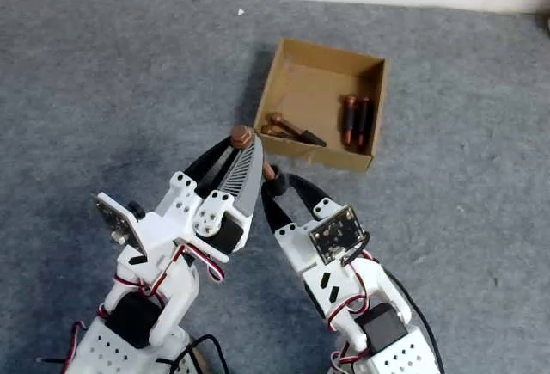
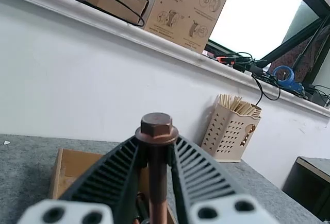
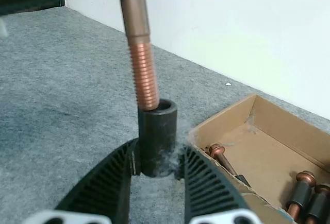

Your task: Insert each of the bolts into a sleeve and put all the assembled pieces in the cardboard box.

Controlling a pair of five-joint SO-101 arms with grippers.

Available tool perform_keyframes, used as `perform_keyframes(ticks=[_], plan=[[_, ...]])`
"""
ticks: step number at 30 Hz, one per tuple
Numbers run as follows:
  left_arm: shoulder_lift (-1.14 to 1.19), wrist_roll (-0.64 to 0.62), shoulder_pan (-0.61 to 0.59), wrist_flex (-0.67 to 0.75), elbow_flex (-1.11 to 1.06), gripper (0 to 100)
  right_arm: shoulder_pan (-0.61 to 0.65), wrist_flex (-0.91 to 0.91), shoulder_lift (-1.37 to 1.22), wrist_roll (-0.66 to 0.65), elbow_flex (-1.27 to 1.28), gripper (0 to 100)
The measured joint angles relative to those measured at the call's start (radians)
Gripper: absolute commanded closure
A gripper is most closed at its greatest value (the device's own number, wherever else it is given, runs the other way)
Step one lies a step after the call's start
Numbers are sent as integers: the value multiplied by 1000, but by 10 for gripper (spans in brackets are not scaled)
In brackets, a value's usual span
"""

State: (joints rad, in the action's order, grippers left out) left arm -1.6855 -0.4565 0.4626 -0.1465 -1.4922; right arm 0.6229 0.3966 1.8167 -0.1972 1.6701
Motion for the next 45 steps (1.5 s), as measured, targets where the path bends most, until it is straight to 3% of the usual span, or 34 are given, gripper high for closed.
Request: perform_keyframes(ticks=[8, 14, 19, 25, 39, 45], plan=[[12, 14, 6, 95, -80, 994, 3, 0, 2, 0, 0, 993], [8, 186, 60, 103, -176, 991, 5, 0, 2, 2, 0, 993], [3, 256, 74, 95, -176, 976, 5, 0, 2, -3, 0, 993], [-12, 275, 77, -101, -146, 838, -15, 3, -2, -8, 0, 993], [-14, 258, 66, -259, -66, 839, -34, 3, -2, -8, 0, 993], [3, 258, 71, -442, 20, 839, -117, -23, -2, 84, 0, 993]])
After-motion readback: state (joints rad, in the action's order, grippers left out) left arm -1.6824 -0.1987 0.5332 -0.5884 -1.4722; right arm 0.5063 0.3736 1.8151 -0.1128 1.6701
